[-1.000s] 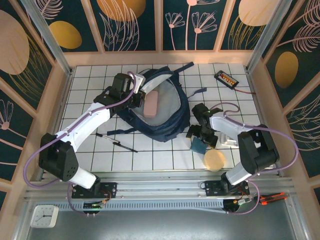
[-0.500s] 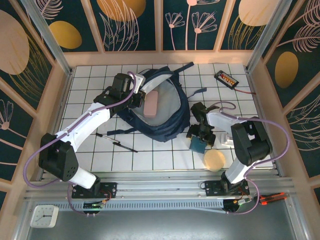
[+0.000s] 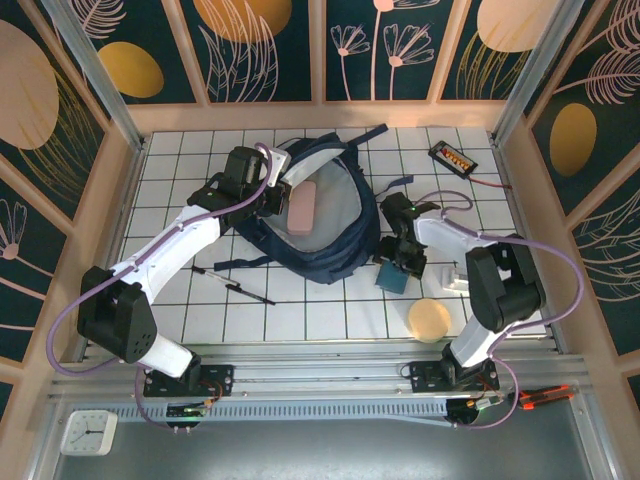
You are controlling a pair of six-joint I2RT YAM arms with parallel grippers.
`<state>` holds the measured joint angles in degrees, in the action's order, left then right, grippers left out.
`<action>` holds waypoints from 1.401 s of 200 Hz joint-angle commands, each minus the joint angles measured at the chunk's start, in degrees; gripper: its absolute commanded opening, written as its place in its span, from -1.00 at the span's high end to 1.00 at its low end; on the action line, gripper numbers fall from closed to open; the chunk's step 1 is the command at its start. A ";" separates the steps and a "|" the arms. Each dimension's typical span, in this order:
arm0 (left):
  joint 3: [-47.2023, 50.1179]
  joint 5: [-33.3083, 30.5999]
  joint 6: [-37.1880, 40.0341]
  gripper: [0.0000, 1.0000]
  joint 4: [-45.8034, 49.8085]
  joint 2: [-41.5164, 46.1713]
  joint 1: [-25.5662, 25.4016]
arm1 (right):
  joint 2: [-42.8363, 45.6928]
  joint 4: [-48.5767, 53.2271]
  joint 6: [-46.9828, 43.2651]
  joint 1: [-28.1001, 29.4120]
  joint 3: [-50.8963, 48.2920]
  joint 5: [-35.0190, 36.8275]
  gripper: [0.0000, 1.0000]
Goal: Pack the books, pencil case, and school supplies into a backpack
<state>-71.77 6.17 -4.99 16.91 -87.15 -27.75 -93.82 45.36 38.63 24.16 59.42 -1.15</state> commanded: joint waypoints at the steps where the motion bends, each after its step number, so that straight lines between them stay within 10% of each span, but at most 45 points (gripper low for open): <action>1: -1.97 2.33 -0.26 1.00 -6.62 0.93 -0.55 | 5.17 6.13 0.01 -1.03 4.19 1.85 -0.55; 83: -3.00 3.13 -1.40 1.00 -6.88 0.41 -0.55 | 4.73 1.10 6.18 -0.99 20.36 -12.40 -0.53; 154: -3.27 3.16 -2.82 1.00 -7.58 0.14 -0.55 | -14.65 -16.44 13.18 3.84 32.67 -24.43 -0.52; 208: -4.51 2.44 -2.75 1.00 -7.52 -0.30 -0.55 | -25.32 -20.00 16.16 4.60 39.76 -25.20 -0.68; 280: -4.86 4.36 -2.33 1.00 -7.88 -0.81 -0.55 | -13.51 -16.24 13.81 4.62 35.32 -18.77 -0.83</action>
<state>-72.82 6.48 -6.35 16.93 -88.14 -27.75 -117.34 26.96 53.93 28.51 96.44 -23.86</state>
